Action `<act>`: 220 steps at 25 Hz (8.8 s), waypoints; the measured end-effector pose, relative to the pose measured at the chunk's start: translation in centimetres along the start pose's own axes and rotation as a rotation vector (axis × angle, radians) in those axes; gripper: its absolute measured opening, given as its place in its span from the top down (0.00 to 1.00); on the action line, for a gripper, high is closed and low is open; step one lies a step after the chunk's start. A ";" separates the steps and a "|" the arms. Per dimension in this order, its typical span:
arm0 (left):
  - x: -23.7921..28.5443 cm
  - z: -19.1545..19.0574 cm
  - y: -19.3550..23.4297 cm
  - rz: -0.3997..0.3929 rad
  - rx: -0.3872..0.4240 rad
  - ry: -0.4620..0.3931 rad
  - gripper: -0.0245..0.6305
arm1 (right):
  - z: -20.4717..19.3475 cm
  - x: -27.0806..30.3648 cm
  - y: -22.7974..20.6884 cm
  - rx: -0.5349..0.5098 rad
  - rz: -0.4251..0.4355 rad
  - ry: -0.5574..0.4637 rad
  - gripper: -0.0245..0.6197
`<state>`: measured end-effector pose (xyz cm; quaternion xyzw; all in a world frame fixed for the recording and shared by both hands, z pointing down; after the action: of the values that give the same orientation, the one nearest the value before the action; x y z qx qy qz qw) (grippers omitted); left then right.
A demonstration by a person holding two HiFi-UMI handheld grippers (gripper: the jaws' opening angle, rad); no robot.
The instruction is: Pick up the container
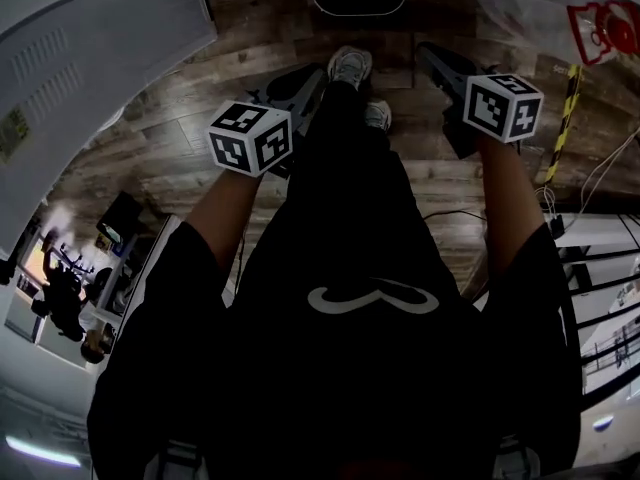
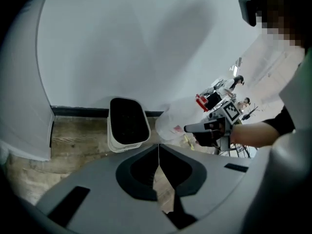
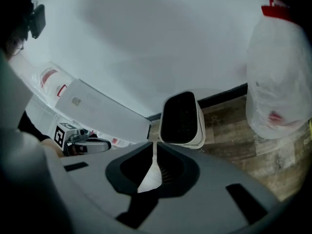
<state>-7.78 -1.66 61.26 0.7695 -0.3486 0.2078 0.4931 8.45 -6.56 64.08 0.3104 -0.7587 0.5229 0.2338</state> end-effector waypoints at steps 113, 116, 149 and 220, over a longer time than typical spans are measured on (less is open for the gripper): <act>14.8 -1.8 17.0 -0.053 -0.324 0.065 0.92 | -4.1 15.4 -14.2 0.126 -0.095 0.206 0.91; 14.3 -2.0 17.1 -0.018 -0.335 0.047 0.92 | -4.2 15.5 -14.1 0.124 -0.096 0.220 0.91; 16.3 -8.8 17.9 0.025 -0.688 0.066 0.77 | -4.4 15.3 -14.3 0.168 -0.077 0.164 0.92; 9.1 0.6 12.9 0.143 -0.234 0.305 0.78 | -3.5 13.9 -3.2 -1.433 -0.309 0.585 0.80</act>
<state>-11.23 -8.69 74.97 0.6399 -0.3456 0.3146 0.6101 1.14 -7.23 76.75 0.0359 -0.7669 -0.0713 0.6368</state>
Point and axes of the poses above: the fingertips, and each gripper's own axes: x forward along the fingers, y to its left, z out of its top, the point moved 1 cm from there along -x, backward along the fingers, and after that the axes turned 4 degrees about -z, right-handed, at the moved point
